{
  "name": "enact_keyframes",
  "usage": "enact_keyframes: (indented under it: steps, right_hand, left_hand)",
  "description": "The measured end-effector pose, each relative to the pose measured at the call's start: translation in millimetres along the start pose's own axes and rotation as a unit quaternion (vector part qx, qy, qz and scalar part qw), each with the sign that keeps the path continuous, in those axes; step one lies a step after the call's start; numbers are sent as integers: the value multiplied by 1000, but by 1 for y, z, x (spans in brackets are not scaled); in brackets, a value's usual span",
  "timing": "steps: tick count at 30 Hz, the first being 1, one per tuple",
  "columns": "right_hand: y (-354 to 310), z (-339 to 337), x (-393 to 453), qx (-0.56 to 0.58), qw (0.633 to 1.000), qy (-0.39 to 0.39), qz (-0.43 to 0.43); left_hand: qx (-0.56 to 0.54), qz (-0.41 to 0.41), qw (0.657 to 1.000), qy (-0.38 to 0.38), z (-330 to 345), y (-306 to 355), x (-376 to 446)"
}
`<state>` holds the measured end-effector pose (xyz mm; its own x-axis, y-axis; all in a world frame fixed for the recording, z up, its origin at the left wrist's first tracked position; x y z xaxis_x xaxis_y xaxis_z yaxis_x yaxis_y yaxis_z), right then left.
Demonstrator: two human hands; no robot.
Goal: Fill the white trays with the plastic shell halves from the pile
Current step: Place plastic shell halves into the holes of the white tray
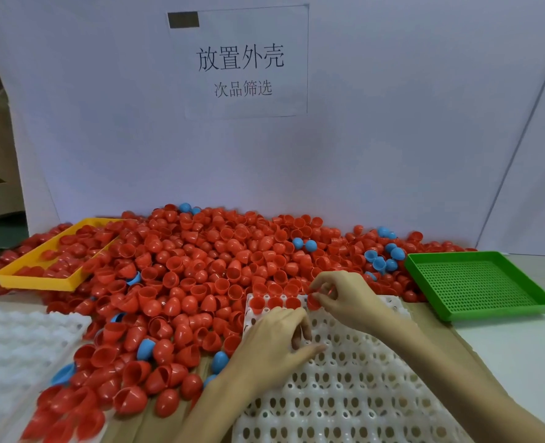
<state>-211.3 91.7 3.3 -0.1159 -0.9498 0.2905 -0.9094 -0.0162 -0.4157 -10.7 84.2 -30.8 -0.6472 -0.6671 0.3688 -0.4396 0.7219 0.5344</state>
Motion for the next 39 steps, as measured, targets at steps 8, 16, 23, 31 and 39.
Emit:
enact_keyframes:
  steps: [8, 16, 23, 31, 39]
  right_hand:
    - [1, 9, 4, -7, 1000, -8, 4]
    - [-5, -7, 31, -6, 998, -60, 16]
    - [-26, 16, 61, 48, 997, 14, -58]
    - [-20, 29, 65, 20, 999, 42, -21]
    - [-14, -4, 29, 72, 989, 110, -68]
  left_hand:
    - [-7, 5, 1000, -14, -2, -1, 2]
    - [12, 14, 1000, -17, -1, 0, 2]
    - [14, 23, 1000, -13, 0, 0, 1]
    - [18, 37, 999, -10, 0, -3, 1]
    - [-12, 22, 1000, 14, 0, -2, 1]
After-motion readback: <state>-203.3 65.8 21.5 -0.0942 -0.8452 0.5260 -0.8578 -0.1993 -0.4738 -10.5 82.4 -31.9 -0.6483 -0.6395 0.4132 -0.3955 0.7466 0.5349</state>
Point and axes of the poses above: each hand's wrist, its own x-axis towards the middle knuckle, its own z-axis out of the palm, y = z × x, the point moved 1 cm from there along x, towards the middle knuckle, and after that the axes turned 5 degrees about y, right-handed, at the moved point
